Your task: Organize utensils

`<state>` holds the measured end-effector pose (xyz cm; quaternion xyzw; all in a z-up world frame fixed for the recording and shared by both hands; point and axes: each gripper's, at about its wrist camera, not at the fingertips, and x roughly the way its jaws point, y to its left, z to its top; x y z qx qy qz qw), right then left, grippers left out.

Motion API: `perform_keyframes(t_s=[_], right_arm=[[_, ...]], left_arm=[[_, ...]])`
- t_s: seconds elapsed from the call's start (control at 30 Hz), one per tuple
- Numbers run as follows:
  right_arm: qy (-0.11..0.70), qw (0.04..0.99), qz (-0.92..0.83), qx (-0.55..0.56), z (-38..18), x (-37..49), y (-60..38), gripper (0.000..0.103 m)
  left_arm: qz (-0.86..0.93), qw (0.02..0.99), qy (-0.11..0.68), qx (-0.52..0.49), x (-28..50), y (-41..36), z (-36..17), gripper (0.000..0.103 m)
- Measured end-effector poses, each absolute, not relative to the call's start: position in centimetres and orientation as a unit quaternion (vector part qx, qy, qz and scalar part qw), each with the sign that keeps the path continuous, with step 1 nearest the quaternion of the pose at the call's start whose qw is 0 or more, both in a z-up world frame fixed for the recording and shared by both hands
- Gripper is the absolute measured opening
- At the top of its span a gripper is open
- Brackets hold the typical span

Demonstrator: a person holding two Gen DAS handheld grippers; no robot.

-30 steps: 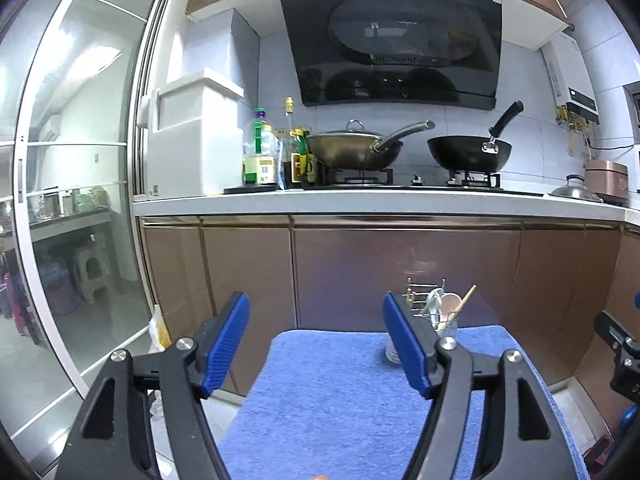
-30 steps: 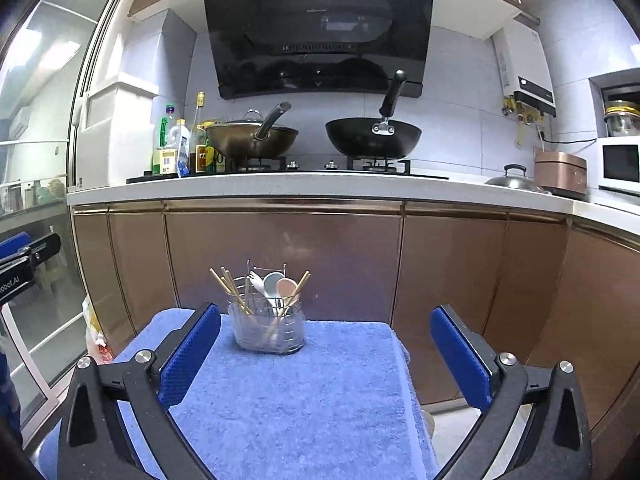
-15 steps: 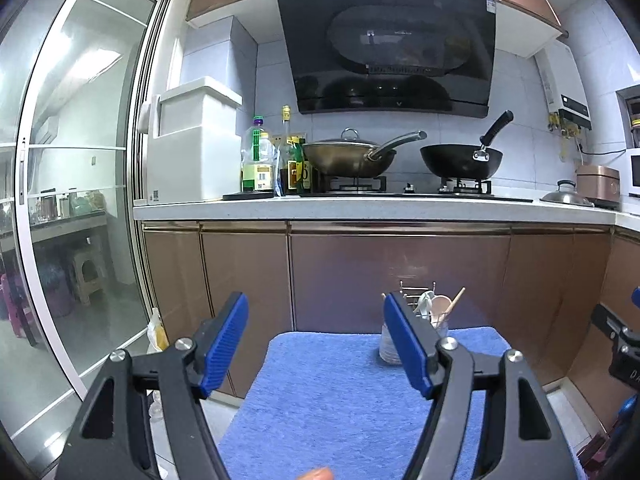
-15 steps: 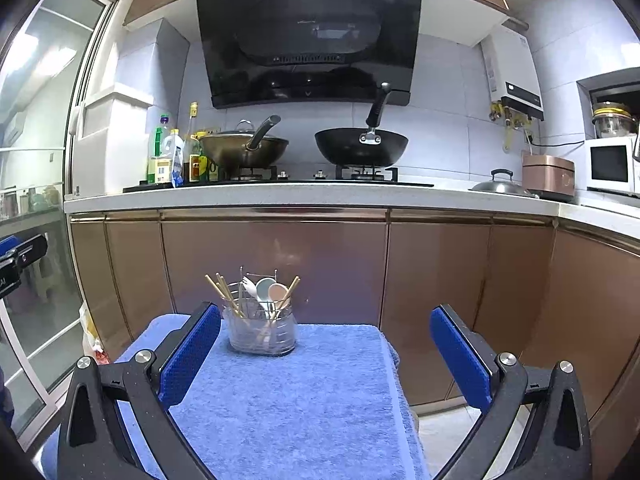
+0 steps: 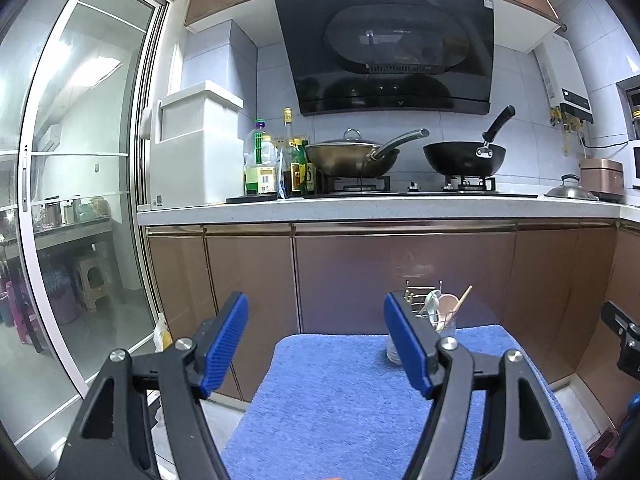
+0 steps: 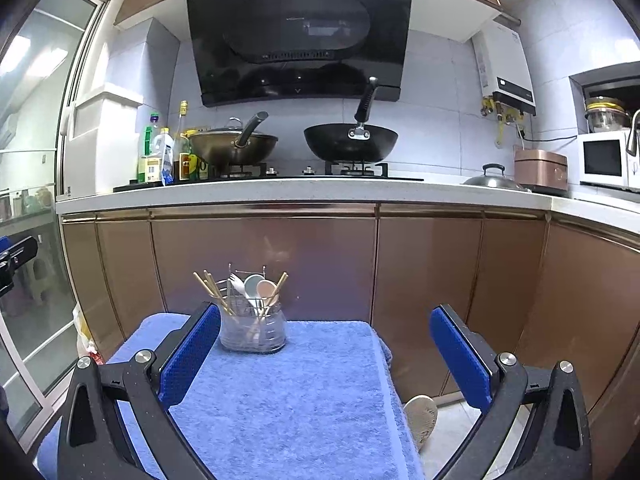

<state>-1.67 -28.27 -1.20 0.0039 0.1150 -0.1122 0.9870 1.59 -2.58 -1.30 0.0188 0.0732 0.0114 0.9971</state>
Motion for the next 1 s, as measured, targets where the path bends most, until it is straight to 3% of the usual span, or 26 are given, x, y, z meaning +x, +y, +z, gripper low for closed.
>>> perform_keyframes(t_s=[1.0], right_arm=[[0.119,0.984,-0.134,-0.008,-0.9,-2.8,-27.7,0.103]], left_arm=[[-0.052,0.991,0.123,-0.006,1.6,-2.3,-1.1,0.069]])
